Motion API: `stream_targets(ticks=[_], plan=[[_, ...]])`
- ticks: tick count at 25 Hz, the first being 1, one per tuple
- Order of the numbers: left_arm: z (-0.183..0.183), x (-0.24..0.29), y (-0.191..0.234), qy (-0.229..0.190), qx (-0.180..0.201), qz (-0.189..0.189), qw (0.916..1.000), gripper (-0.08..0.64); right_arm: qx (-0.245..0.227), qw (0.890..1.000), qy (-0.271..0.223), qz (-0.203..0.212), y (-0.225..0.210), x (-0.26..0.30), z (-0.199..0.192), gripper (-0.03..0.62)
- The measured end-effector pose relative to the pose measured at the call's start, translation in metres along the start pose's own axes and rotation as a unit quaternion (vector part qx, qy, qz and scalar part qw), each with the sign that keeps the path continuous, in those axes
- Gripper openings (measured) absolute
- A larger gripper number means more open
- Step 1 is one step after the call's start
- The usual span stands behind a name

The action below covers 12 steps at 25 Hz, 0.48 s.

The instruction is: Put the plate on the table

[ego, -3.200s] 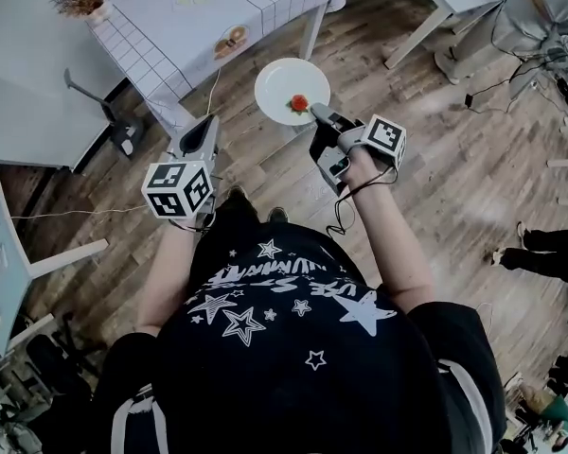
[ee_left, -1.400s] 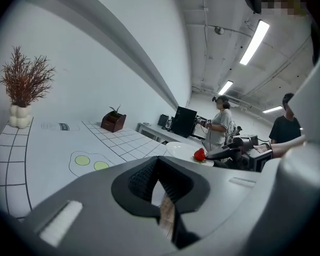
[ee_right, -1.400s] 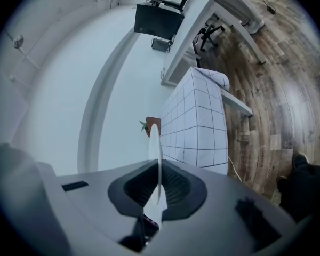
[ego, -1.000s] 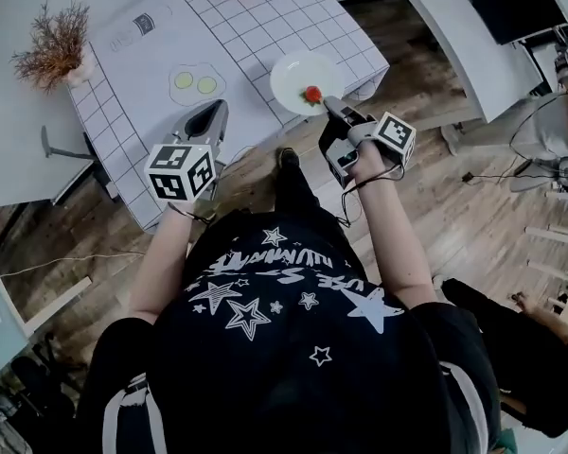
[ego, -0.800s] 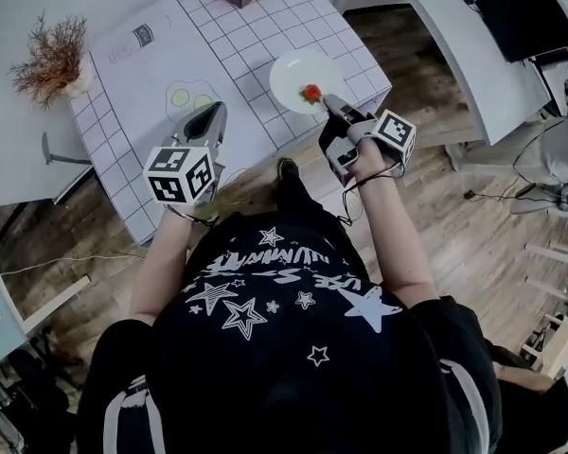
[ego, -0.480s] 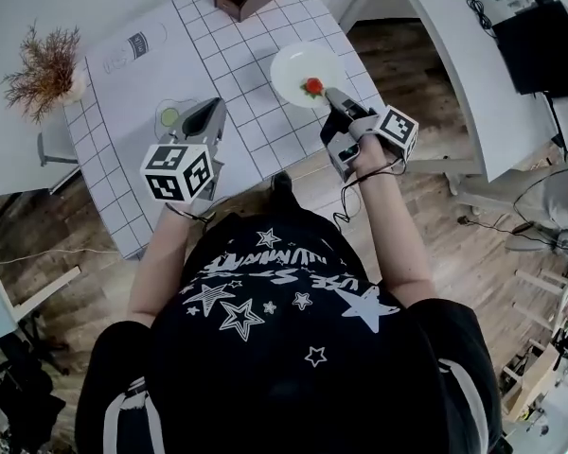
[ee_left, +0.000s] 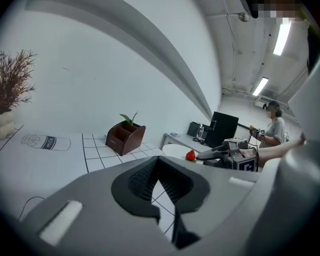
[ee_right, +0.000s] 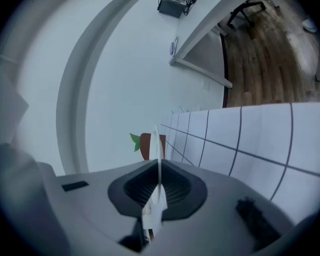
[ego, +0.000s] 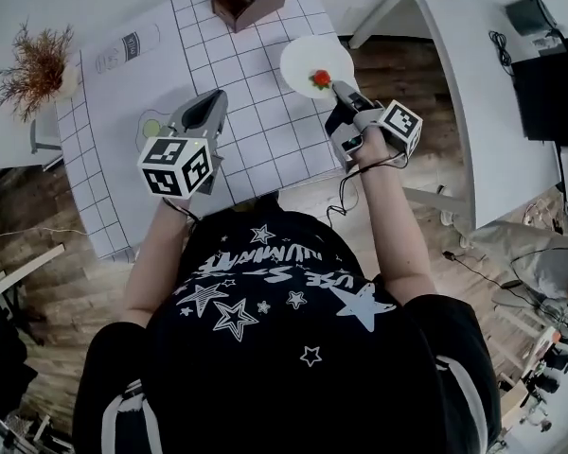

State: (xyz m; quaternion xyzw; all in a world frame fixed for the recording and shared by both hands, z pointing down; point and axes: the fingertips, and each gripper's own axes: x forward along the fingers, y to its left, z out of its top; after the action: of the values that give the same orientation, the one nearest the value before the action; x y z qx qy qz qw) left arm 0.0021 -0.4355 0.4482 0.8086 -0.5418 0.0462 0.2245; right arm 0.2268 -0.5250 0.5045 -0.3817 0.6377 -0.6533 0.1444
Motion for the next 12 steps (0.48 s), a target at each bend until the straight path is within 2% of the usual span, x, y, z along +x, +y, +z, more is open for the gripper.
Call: stream_targets(ticks=[7, 12], plan=[[0.003, 0.031, -0.005, 0.008, 0.001, 0.018, 0.9998, 0.009, 0.011, 1.0, 0.009, 0.003, -0.024, 0.039, 0.042, 0.02], [0.004, 0.042, -0.002, 0.015, 0.003, 0.03, 0.9994, 0.009, 0.018, 1.0, 0.018, -0.01, -0.037, 0.066, 0.058, 0.02]])
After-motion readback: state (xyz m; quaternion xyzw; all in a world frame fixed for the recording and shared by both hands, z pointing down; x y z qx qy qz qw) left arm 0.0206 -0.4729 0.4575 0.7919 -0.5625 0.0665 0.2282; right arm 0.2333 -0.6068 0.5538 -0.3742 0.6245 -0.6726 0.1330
